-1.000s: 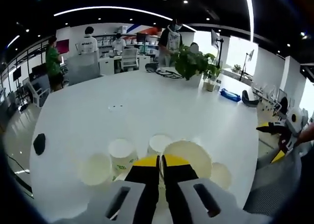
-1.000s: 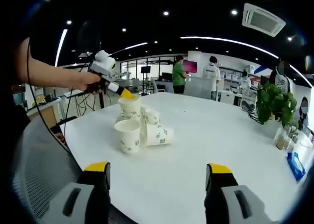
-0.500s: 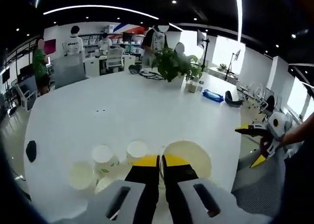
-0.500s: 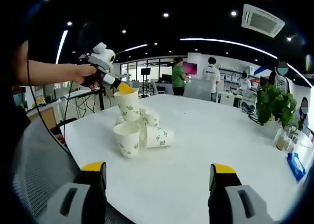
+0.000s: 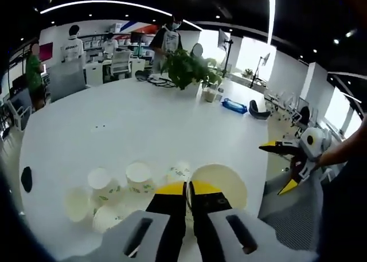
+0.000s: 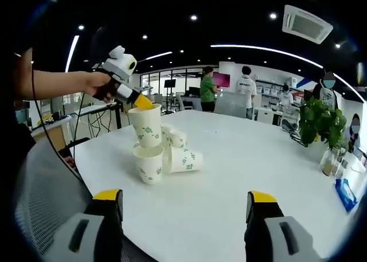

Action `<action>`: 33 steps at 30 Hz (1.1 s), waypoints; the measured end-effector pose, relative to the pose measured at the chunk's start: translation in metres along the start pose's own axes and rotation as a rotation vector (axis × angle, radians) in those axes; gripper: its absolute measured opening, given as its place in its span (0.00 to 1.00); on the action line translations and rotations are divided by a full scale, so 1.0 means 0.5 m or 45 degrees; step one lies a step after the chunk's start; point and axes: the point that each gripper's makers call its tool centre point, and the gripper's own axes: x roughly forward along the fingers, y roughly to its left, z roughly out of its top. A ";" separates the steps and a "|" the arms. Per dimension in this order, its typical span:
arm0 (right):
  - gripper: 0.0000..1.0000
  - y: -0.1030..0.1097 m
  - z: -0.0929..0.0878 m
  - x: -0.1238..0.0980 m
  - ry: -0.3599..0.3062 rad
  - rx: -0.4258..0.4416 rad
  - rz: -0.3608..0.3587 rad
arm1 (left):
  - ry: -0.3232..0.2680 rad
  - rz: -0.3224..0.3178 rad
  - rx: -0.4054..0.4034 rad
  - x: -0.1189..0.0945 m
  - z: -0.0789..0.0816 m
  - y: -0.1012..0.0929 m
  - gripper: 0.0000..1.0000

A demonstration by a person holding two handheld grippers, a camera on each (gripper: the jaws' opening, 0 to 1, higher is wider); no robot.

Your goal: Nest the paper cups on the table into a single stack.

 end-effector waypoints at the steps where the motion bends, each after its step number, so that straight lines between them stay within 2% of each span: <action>1: 0.89 -0.001 -0.001 0.000 0.001 -0.001 -0.002 | 0.015 -0.005 0.003 0.005 -0.008 -0.003 0.00; 12: 0.86 -0.001 -0.003 0.000 0.010 -0.001 -0.002 | 0.071 -0.036 0.018 0.044 -0.059 -0.023 0.00; 18: 0.83 0.000 -0.006 0.000 0.020 -0.003 0.001 | 0.082 -0.018 0.052 0.062 -0.080 -0.016 0.00; 20: 0.83 0.001 -0.007 0.000 0.024 -0.003 0.003 | 0.074 -0.005 0.071 0.061 -0.073 -0.021 0.00; 29: 0.79 -0.001 -0.012 0.000 0.038 0.002 0.001 | 0.058 0.074 0.110 0.080 -0.088 -0.003 0.01; 33: 0.77 0.001 -0.014 0.001 0.045 0.002 0.006 | 0.061 0.100 0.119 0.085 -0.099 0.013 0.07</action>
